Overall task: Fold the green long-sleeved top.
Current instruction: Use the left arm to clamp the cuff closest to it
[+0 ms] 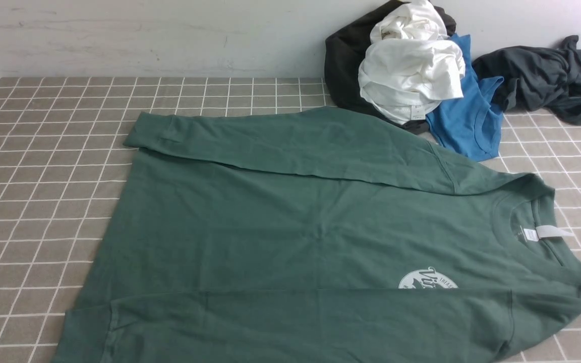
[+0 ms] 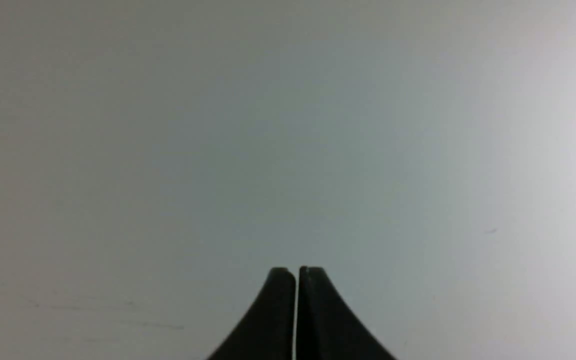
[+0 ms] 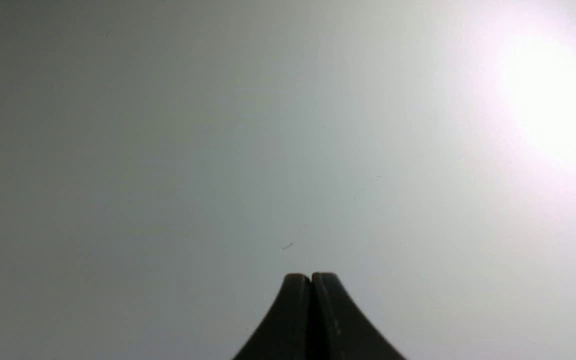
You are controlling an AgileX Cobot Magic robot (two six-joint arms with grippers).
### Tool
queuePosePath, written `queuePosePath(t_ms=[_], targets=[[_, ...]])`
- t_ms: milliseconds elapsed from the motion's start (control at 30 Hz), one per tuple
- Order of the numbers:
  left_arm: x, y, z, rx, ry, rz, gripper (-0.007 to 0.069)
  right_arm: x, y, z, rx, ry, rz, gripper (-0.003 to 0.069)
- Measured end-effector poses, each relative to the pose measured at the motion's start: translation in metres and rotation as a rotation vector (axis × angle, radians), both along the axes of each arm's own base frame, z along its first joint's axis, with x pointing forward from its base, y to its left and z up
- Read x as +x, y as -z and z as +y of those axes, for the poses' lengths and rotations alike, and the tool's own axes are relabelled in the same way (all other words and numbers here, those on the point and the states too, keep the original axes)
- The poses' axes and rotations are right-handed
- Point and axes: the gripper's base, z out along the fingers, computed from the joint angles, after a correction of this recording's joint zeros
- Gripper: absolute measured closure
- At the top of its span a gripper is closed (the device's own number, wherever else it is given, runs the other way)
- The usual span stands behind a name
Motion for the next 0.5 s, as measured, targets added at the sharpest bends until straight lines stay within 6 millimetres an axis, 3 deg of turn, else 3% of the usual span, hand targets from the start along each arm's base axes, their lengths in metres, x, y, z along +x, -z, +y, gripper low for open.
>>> queuePosePath(t_ms=[100, 167, 200, 300, 333, 367, 400, 433, 500], targets=[[0.032, -0.027, -0.001, 0.088, -0.028, 0.207, 0.0631, 0.016, -0.028, 0.001, -0.149, 0.069, 0.166, 0.0673], [0.045, -0.031, -0.001, 0.116, -0.032, 0.302, 0.0631, 0.026, -0.033, -0.001, -0.187, 0.098, 0.259, 0.0673], [0.072, -0.027, -0.001, 0.139, -0.026, 0.480, 0.0631, 0.045, -0.031, -0.005, -0.224, 0.136, 0.433, 0.0673], [0.109, 0.000, -0.003, 0.140, 0.010, 0.835, 0.0630, 0.072, -0.014, -0.008, -0.194, 0.138, 0.750, 0.0673], [0.109, -0.001, -0.003, 0.138, 0.011, 0.833, 0.0629, 0.073, -0.012, -0.009, -0.188, 0.137, 0.774, 0.0673], [0.125, 0.019, -0.005, 0.125, 0.036, 1.022, 0.0611, 0.084, 0.001, -0.004, -0.198, 0.094, 0.947, 0.0673], [0.126, 0.021, -0.005, 0.122, 0.040, 1.040, 0.0608, 0.087, 0.005, -0.004, -0.203, 0.089, 0.989, 0.0673], [0.137, 0.040, -0.007, 0.116, 0.066, 1.193, 0.0564, 0.095, 0.020, 0.004, -0.265, 0.020, 1.137, 0.0673], [0.145, 0.054, -0.009, 0.111, 0.088, 1.307, 0.0515, 0.104, 0.035, 0.013, -0.333, -0.051, 1.263, 0.0673]])
